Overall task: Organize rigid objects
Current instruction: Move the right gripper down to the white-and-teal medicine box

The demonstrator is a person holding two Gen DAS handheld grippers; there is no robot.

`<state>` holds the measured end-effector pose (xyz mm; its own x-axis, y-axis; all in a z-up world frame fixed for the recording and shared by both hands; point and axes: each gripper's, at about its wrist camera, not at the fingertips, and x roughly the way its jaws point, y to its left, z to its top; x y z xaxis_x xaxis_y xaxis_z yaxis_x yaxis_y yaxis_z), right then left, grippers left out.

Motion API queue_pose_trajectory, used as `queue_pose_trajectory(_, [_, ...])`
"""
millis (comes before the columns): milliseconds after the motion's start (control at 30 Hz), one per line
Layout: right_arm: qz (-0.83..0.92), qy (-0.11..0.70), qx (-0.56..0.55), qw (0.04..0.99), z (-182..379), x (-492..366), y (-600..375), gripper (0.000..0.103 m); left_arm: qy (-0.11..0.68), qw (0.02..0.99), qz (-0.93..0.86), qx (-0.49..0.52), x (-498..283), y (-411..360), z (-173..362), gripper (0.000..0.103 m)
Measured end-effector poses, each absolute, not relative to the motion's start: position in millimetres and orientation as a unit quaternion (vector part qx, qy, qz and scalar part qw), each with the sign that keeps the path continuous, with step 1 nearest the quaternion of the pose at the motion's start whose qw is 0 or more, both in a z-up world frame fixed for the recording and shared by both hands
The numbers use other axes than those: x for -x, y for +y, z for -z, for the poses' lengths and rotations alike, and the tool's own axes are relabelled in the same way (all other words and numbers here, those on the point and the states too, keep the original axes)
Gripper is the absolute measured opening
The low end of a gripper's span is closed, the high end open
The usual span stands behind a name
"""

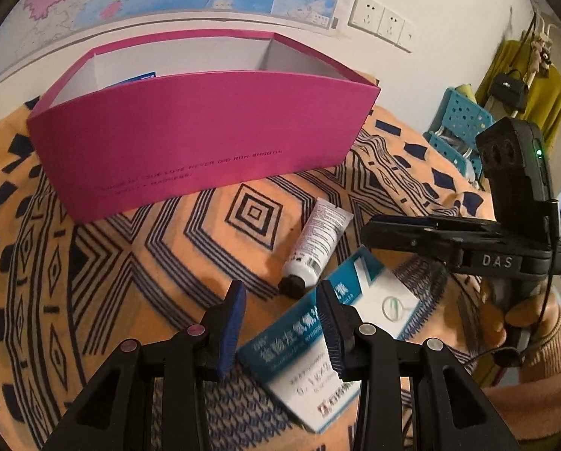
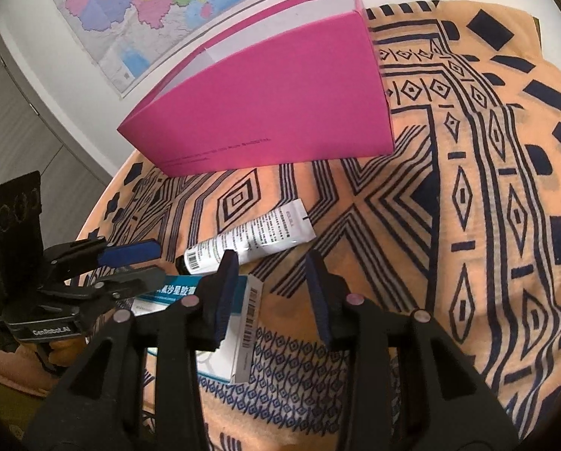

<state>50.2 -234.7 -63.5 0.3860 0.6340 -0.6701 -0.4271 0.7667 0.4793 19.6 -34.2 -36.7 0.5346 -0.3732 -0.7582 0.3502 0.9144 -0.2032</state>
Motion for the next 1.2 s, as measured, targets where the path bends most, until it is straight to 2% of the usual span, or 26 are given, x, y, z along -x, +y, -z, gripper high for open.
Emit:
queue_pose_trajectory(200, [-0.325, 0.452, -0.119, 0.822, 65, -53, -233, 0.039, 0.448, 0.869, 0.211, 0.02, -30, -36, 43, 0.039])
queue_pose_trajectory(400, [-0.337, 0.459, -0.113, 0.814, 66, -47, -230, 0.039, 0.453, 0.868, 0.204, 0.003, -15, -32, 37, 0.039])
queue_pose_trajectory(1200, [-0.357, 0.474, -0.141, 0.793, 71, -19, -237, 0.039, 0.484, 0.843, 0.229, 0.043, 27, -17, 43, 0.039])
